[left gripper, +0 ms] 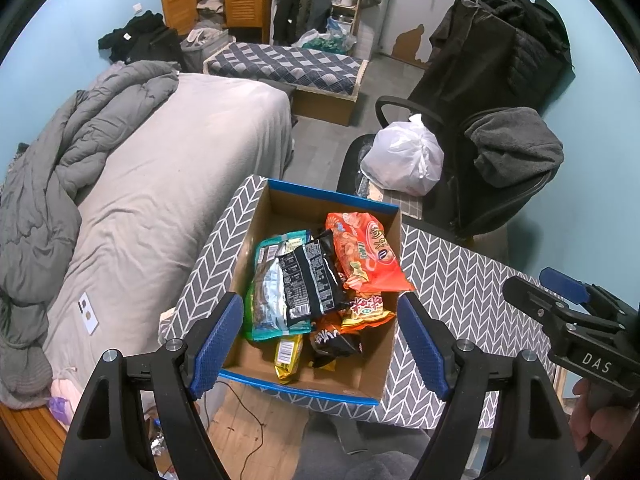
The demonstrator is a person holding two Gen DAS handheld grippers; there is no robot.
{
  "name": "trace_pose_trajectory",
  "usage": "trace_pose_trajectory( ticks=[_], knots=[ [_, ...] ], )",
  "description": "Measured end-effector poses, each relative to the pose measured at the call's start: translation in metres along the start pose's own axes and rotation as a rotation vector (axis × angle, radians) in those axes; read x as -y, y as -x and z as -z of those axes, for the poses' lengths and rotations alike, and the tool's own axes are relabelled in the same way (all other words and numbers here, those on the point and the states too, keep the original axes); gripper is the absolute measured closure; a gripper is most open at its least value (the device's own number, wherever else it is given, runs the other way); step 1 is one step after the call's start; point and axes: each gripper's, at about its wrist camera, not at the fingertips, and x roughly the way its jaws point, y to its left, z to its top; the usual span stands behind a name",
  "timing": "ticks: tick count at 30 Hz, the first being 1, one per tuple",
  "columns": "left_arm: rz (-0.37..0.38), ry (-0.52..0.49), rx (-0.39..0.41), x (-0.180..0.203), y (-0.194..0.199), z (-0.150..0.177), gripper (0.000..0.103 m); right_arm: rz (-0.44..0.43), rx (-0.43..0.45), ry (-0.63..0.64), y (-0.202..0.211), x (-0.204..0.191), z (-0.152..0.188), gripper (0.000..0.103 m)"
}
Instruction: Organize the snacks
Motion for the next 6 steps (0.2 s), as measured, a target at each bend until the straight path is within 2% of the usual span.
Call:
trace_pose_trajectory(
  ticks=[6],
  knots=[
    [-0.003, 0.005, -0.011, 0.0000, -0.0013, -0.0007, 0.022, -0.002, -0.006, 0.002, -0.0031, 0.0001, -0.0030, 0.022]
  ],
)
